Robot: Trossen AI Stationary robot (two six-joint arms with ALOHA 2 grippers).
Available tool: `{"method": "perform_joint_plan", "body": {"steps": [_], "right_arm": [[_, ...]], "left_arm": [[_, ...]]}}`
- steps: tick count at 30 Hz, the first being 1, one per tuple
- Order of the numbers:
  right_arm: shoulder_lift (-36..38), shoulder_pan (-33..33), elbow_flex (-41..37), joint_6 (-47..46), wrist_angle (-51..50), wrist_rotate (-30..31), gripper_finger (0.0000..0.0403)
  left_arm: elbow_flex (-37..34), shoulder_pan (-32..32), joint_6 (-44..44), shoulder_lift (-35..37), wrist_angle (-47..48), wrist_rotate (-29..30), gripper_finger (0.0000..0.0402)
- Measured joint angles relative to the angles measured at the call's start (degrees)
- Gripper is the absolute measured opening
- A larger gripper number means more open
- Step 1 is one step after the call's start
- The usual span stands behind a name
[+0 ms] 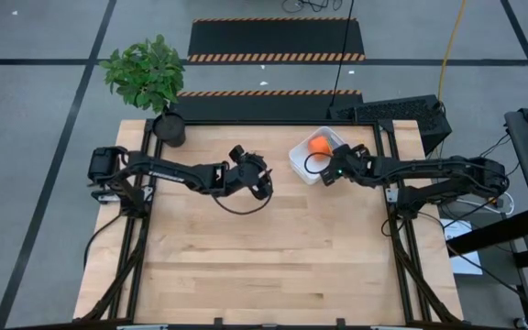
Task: Nest measuring cups in basket
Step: Adjust the stacked measuring cups in the white bin
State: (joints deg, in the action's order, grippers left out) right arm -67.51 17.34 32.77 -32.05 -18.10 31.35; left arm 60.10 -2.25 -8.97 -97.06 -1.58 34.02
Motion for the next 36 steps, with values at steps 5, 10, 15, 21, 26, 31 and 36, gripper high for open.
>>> {"method": "perform_joint_plan", "body": {"steps": [5, 10, 15, 21, 26, 31, 36], "right_arm": [[0.0, 0.4, 0.0, 1.4, 0.2, -0.1, 0.0090], [0.0, 1.5, 0.0, 3.3, 0.3, -0.1, 0.0063], [0.0, 1.6, 0.0, 6.2, 1.8, -0.1, 0.0063], [0.0, 1.6, 0.0, 13.5, 6.3, 0.0, 0.0063], [0.0, 0.7, 0.0, 21.6, 7.0, 3.7, 0.0063], [0.0, -2.8, 0.0, 35.8, 8.3, 12.3, 0.0063], [0.0, -5.8, 0.0, 47.2, 13.6, 18.5, 0.0063]], "left_arm": [[0.0, -1.0, -0.6, -0.5, -0.2, -3.5, 0.0234], [0.0, -1.0, -0.5, -1.2, -0.4, -3.8, 0.0234], [0.0, -1.4, -0.4, -3.0, -1.5, -4.7, 0.0234], [0.0, -3.2, -0.1, -6.6, -5.3, -15.3, 0.0234], [0.0, -4.1, -0.1, -7.3, -6.0, -16.0, 0.0234], [0.0, -4.8, -0.7, -7.3, -6.0, -17.8, 0.0234], [0.0, -5.0, -0.9, -7.3, -6.0, -19.2, 0.0234]]}}
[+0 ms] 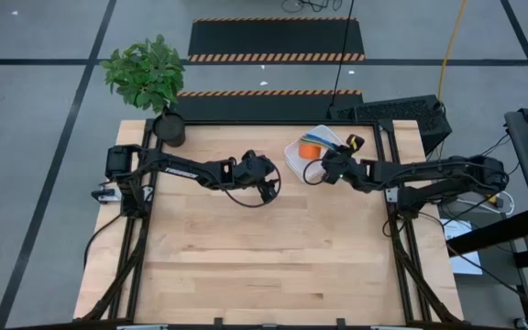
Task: Nest measuring cups in basket
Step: Adjust the stacked measuring cups in the white bin
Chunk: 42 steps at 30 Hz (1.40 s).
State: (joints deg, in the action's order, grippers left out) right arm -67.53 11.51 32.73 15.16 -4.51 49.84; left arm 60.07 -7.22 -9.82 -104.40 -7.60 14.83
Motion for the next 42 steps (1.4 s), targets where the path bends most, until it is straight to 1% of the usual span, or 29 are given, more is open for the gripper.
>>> {"method": "perform_joint_plan", "body": {"steps": [3, 6, 8, 10, 12, 15, 21, 24, 29, 36, 38, 42], "right_arm": [[0.0, -1.6, 0.0, 7.1, 3.7, 1.9, 0.0063], [0.0, -2.6, 0.0, 14.2, 4.2, 4.9, 0.0063], [0.0, -2.9, 0.0, 17.0, 4.4, 6.6, 0.0063], [0.0, -3.0, -0.1, 18.9, 4.9, 7.1, 0.0063], [0.0, -3.0, -1.3, 21.0, 8.5, 6.8, 0.0063], [0.0, -3.0, -5.5, 24.4, 16.5, 5.4, 0.0063], [0.0, -5.0, -14.3, 30.1, 33.4, 6.7, 0.0063], [0.0, -5.7, -16.7, 33.8, 38.6, 7.2, 0.0065], [0.0, -5.7, -18.8, 35.3, 39.6, 7.3, 0.0076], [0.0, -4.7, -20.1, 35.3, 42.3, 7.3, 0.0068], [-0.2, -4.2, -20.2, 35.3, 42.5, 6.7, 0.0068], [-2.4, -3.2, -20.2, 36.6, 44.1, 2.4, 0.0069]], "left_arm": [[0.0, 0.0, 0.0, 0.0, 0.0, 0.0, 0.0234], [0.0, 0.0, -0.2, 0.0, 0.0, 0.0, 0.0234], [0.0, 0.0, -0.2, 0.0, -0.1, 0.0, 0.0234], [0.0, 0.0, -0.2, 0.0, -0.7, 0.0, 0.0234], [0.0, 0.0, -0.2, 0.0, -1.6, 0.0, 0.0234], [0.0, 0.1, -0.1, 0.0, -1.9, 0.0, 0.0234], [0.0, 0.2, 0.0, 0.0, -1.7, 0.0, 0.0234], [0.0, 0.2, 0.0, 0.0, -1.7, 0.0, 0.0234], [0.0, 0.2, 0.0, 0.0, -2.3, 0.0, 0.0234], [0.0, 0.2, 0.0, 0.0, -3.9, 0.0, 0.0234], [0.0, 0.2, 0.0, 0.0, -4.4, 0.0, 0.0234], [0.0, 0.2, 0.3, 0.0, -4.8, 0.0, 0.0234]]}}
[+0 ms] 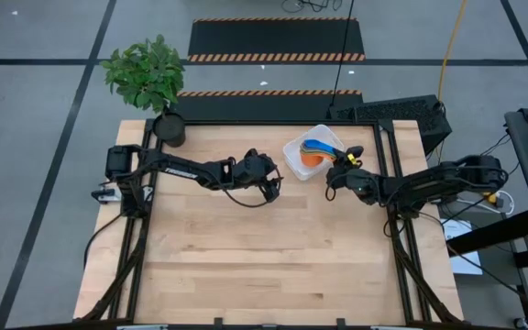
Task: Nest measuring cups in basket
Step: Adjust the stacked measuring cups in the white bin
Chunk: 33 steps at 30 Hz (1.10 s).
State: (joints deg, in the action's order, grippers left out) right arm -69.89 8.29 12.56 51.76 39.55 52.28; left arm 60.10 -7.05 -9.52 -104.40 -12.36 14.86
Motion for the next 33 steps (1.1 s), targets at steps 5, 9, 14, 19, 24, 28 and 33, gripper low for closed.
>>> {"method": "perform_joint_plan", "body": {"steps": [5, 9, 14, 19, 24, 28, 33], "right_arm": [[-5.3, 0.4, 0.0, 2.9, 7.2, -1.5, 0.0069], [-9.3, 0.4, 0.0, 5.4, 11.2, -1.7, 0.0070], [-13.0, 0.4, 0.1, 6.4, 12.7, -2.6, 0.0072], [-14.2, 0.4, 0.0, 5.6, 12.3, -3.0, 0.0105], [-14.2, 0.4, 0.0, 5.7, 12.3, -3.0, 0.0154], [-14.2, 0.4, 0.0, 5.2, 12.3, -2.5, 0.0187], [-14.2, 0.7, 0.0, 5.1, 12.3, -1.5, 0.0218]], "left_arm": [[0.0, 0.0, 0.2, 0.0, 0.1, 0.0, 0.0234], [0.0, 0.0, 0.4, 0.0, 0.1, 0.0, 0.0234], [0.0, 0.0, 0.6, 0.0, 0.2, 0.0, 0.0234], [0.0, 0.0, 0.6, 0.0, 0.3, 0.0, 0.0234], [0.0, 0.0, 0.8, 0.0, 0.5, 0.0, 0.0234], [0.0, 0.0, 0.8, 0.0, 0.7, 0.0, 0.0234], [0.0, 0.0, 0.8, 0.0, 1.1, 0.0, 0.0234]]}}
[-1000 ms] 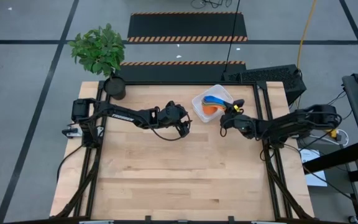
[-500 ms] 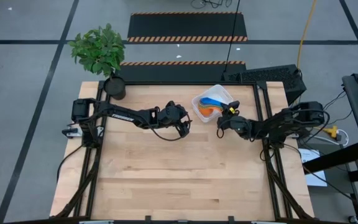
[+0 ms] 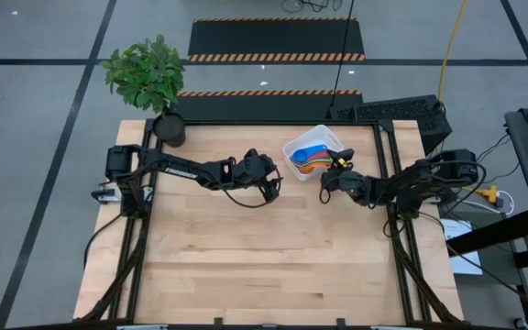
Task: Nest measuring cups in basket
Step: Adjust the stacked measuring cups in the white bin
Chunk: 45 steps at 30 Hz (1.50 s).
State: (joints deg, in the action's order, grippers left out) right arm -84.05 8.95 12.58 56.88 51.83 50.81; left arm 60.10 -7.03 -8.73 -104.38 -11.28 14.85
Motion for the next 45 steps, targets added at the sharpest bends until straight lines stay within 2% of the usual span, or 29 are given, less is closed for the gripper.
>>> {"method": "perform_joint_plan", "body": {"steps": [8, 16, 23, 29, 41, 45], "right_arm": [[0.8, 2.8, 0.0, 0.4, 0.2, -0.1, 0.0257], [5.1, 6.9, 0.0, 0.9, 0.2, -1.6, 0.0291], [7.2, 8.4, 0.0, 1.7, -4.5, -1.2, 0.0293], [7.5, 9.4, 0.0, 0.4, -5.4, 2.2, 0.0293], [8.5, 9.7, 0.0, -8.9, -7.7, 3.2, 0.0317], [11.0, 9.7, 0.0, -12.1, -13.4, 3.1, 0.0318]], "left_arm": [[0.0, 0.0, 0.0, 0.0, 0.1, 0.0, 0.0234], [0.0, 0.0, 0.0, 0.0, 0.1, 0.0, 0.0234], [0.0, 0.0, 0.0, 0.0, 0.5, 0.0, 0.0234], [0.0, 0.0, 0.0, 0.0, 0.7, 0.0, 0.0234], [0.0, 0.0, -0.1, 0.0, 0.8, -0.9, 0.0234], [0.0, 0.0, -0.3, 0.0, 0.8, -2.9, 0.0234]]}}
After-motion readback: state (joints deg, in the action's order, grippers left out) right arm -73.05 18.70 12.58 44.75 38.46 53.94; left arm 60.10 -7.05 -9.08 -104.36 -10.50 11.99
